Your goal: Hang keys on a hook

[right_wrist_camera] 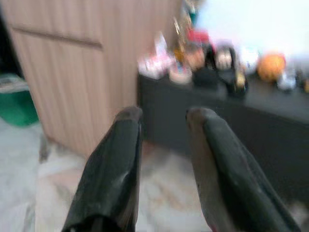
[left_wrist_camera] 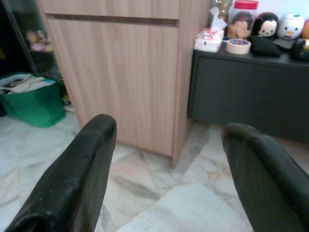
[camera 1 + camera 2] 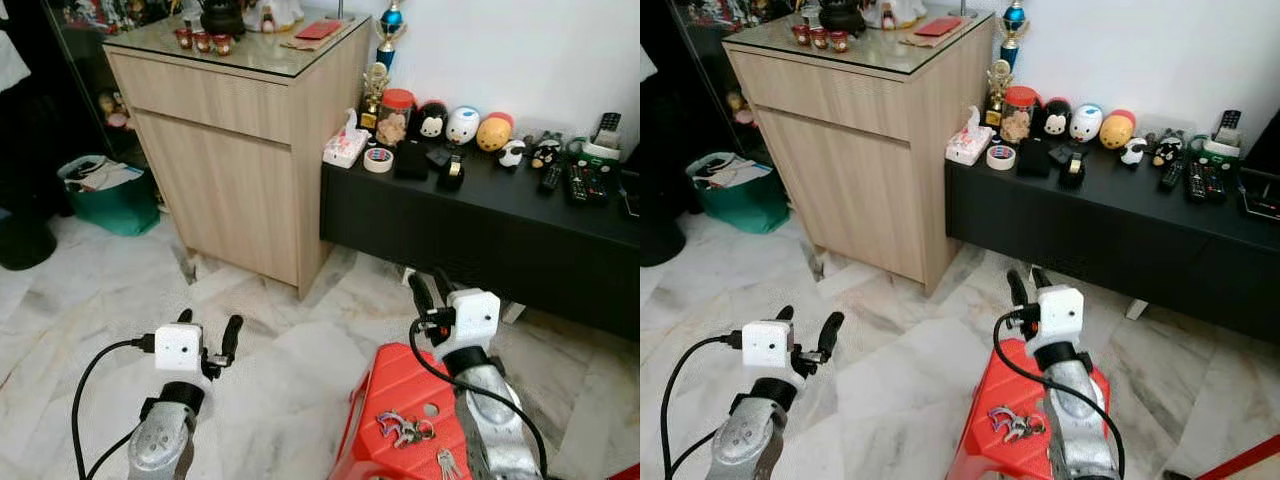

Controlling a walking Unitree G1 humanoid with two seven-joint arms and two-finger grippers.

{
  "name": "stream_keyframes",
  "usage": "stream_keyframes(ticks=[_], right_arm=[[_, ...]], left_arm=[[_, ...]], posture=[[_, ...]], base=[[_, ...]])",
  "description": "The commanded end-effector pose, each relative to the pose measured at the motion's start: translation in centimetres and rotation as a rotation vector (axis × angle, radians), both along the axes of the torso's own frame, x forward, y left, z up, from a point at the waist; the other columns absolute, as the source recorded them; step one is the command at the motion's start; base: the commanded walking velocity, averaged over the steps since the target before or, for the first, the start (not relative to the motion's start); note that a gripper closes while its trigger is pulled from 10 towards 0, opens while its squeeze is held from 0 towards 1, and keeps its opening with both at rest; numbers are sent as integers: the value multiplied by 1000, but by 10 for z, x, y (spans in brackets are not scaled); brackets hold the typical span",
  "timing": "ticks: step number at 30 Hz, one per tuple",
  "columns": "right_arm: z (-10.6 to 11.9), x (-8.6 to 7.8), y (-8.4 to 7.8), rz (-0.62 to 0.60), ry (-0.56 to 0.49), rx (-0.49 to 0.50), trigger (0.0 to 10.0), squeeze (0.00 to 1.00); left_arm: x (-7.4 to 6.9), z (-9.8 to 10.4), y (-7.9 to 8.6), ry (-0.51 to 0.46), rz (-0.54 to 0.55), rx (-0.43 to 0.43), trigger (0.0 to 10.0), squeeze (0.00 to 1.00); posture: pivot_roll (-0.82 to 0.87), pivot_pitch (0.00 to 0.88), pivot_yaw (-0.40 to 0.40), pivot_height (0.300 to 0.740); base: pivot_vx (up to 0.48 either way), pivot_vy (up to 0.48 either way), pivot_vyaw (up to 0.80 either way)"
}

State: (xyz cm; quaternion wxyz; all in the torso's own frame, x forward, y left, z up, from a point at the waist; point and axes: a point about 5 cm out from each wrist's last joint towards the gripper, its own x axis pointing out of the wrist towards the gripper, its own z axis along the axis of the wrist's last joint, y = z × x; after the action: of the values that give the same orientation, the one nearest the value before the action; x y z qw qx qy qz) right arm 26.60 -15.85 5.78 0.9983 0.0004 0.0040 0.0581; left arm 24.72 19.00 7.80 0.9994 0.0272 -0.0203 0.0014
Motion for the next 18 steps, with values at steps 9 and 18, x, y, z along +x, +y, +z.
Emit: stream_keyframes(ticks=[9,18], right_arm=[[-22,-11,-8,-118,115,75,10000,0],[-9,-1,-11,-90,55,27,10000,0]], left_arm=[[14,7,-8,-5,-20,-22,10000,0],[9,-3,-9,39,-19,-18,10000,0]], posture=[[2,0,-14,740],[5,0,-20,740]], base=[[0,0,0],[0,0,0]])
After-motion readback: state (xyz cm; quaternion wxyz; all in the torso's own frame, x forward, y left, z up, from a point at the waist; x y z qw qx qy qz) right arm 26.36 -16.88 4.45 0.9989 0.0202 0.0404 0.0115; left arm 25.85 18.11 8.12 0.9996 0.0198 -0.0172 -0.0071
